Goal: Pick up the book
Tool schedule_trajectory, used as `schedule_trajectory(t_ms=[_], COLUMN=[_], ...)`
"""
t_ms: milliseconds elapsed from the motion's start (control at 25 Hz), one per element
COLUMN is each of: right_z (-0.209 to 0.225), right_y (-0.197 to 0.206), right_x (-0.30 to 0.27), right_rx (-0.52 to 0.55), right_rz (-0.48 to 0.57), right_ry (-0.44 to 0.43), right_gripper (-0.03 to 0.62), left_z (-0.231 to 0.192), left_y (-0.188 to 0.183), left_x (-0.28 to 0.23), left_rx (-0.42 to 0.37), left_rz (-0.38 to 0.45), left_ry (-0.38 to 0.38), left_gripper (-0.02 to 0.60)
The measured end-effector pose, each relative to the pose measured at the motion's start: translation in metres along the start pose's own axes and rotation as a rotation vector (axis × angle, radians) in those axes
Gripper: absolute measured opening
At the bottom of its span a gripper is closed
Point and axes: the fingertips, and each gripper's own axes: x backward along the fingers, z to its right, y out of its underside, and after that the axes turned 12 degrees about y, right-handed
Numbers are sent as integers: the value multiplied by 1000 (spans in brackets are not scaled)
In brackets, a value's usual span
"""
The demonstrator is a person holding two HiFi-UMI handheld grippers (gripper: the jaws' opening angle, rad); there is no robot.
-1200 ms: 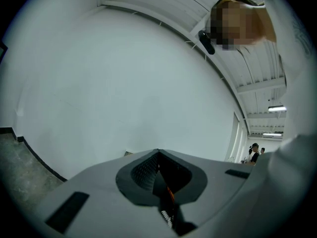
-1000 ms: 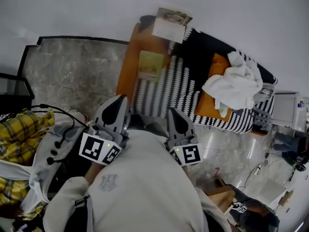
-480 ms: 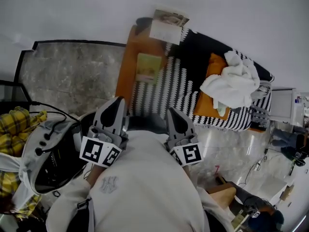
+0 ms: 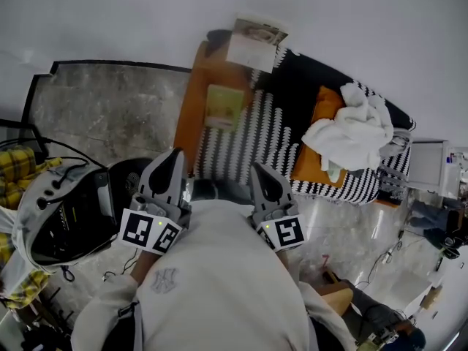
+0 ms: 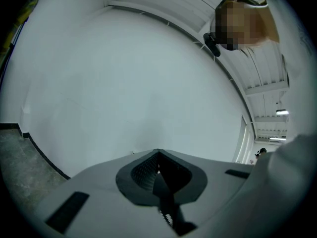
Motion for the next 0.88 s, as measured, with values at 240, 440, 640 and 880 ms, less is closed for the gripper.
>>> schedule_trajectory(t_ms=[240, 440, 640, 880], right_z=[22, 40, 66, 88], right_y=[-2, -12, -17, -13], right_x=[-6, -24, -43, -71], right_rx=[-15, -23, -44, -55], right_rz=[2, 34, 32, 1], right_ry=[-20, -49, -68, -116], right_gripper=[20, 20, 20, 20], left_z=[13, 10, 17, 8], left_y=[0, -8, -11, -6], left_x=[-17, -37, -68, -92], left_rx=[-15, -54, -63, -63], left_rz=[13, 23, 27, 23], left_ry=[-8, -44, -31, -90], left_gripper=[9, 9, 9, 9])
